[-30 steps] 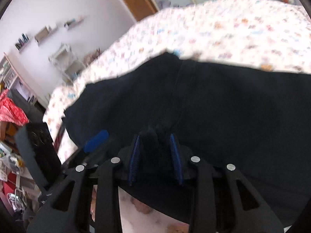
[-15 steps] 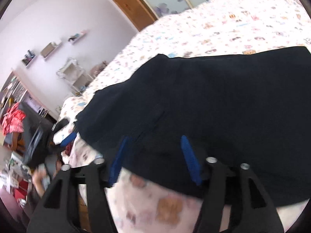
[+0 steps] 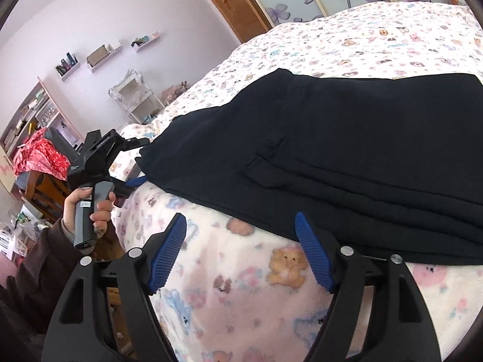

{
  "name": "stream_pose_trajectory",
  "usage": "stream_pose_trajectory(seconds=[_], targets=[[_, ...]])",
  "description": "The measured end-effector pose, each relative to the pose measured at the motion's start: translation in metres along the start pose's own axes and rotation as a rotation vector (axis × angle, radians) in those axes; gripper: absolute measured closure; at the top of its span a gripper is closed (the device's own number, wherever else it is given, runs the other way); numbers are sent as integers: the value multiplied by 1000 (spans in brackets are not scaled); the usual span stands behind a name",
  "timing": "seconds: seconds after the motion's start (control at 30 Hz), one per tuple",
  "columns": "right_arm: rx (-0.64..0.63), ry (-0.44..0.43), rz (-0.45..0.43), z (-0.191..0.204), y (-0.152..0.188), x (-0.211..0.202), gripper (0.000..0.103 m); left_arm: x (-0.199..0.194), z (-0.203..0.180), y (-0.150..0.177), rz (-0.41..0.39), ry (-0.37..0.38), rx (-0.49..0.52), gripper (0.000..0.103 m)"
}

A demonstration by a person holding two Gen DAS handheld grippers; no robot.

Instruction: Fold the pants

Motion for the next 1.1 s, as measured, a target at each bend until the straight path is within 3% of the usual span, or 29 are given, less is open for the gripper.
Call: stream_pose_trajectory(seconds=[0.17, 0.33, 0.4, 0.5, 0.6, 0.87, 1.1], targets=[[-15, -24, -3, 5, 5, -5, 26, 15, -15, -18, -19, -59, 49, 6], [-41, -20, -4, 0, 12, -11, 26, 16, -1, -22, -58, -207, 35, 37], [-25, -30, -15, -4, 13, -14, 26, 11, 2, -23, -86, -236, 24, 59], [-11, -43, -31, -7, 13, -17, 26, 0, -2, -25, -127, -263, 65, 72], [-7, -56, -53, -9, 11, -20, 26, -10, -26, -26, -187, -315, 177, 81], [86, -103, -178, -29, -5, -47, 26, -20, -140, -19, -312, -320, 501, 88], [145, 22, -364, -67, -31, -104, 20, 8, -250, 43, -314, -233, 803, 89]])
Point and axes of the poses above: each gripper's, at about its wrist camera, not at the fingertips, and x roughly the way its jaws point, z to its left, y to its underside, the point moved 10 cm from there along x, roughly the way its jaws point
